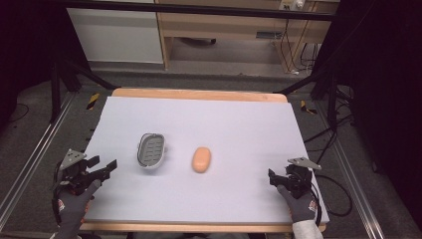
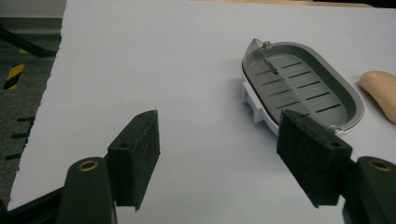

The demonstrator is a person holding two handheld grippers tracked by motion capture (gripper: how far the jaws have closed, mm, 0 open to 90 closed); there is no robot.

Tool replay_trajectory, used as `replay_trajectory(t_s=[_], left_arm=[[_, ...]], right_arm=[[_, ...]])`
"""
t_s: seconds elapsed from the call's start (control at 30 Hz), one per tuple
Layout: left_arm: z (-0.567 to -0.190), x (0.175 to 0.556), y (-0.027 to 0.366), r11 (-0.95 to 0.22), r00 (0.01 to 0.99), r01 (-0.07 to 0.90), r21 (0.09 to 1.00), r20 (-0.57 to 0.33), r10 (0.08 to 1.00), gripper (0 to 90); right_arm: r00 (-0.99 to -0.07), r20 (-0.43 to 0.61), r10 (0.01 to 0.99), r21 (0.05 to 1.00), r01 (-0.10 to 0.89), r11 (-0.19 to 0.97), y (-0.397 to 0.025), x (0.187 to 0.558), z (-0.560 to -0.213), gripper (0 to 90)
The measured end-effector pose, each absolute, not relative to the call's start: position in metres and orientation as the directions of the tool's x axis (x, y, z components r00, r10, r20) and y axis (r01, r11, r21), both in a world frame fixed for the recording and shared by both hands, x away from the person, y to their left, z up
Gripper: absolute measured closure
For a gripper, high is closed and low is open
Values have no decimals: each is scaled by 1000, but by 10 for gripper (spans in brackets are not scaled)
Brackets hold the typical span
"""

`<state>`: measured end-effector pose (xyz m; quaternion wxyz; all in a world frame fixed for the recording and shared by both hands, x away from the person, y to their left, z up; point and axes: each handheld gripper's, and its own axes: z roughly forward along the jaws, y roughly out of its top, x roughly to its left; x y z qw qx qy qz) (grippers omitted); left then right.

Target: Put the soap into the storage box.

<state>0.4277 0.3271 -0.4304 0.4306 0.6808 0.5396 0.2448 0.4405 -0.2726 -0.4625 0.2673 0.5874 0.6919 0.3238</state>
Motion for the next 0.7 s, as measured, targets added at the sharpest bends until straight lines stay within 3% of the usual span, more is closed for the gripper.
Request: replay_trajectory(t_s=[0.7], left_arm=[[-388, 444, 281, -96, 388, 515, 852, -132, 912, 293]], right_arm=[[-177, -42, 983, 754, 640, 148, -267, 436, -460, 114]])
